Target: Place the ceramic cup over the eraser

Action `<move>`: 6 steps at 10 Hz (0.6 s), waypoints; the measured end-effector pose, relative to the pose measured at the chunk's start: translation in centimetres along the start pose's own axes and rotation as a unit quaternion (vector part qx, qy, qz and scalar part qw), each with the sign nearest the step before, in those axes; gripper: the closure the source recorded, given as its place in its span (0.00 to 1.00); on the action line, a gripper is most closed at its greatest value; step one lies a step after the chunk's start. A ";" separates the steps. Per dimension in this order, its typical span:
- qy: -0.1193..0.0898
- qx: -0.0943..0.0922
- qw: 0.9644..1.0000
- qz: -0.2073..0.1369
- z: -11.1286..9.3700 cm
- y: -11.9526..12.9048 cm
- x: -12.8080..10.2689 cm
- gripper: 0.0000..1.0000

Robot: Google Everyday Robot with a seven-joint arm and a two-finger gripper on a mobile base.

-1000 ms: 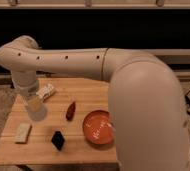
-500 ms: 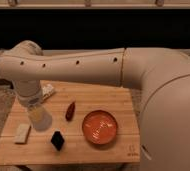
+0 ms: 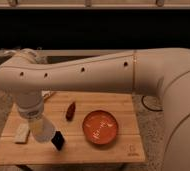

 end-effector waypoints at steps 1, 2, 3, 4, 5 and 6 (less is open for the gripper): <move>0.001 -0.001 1.000 0.007 0.4 0.4 -0.1 1.00; 0.003 -0.001 1.000 0.018 1.2 1.2 0.3 1.00; 0.007 0.002 1.000 0.027 2.0 1.9 1.2 1.00; 0.011 0.006 0.999 0.039 3.4 2.8 2.3 1.00; 0.013 0.007 0.999 0.048 4.4 3.3 3.1 1.00; 0.014 0.010 0.998 0.054 5.0 3.5 3.6 1.00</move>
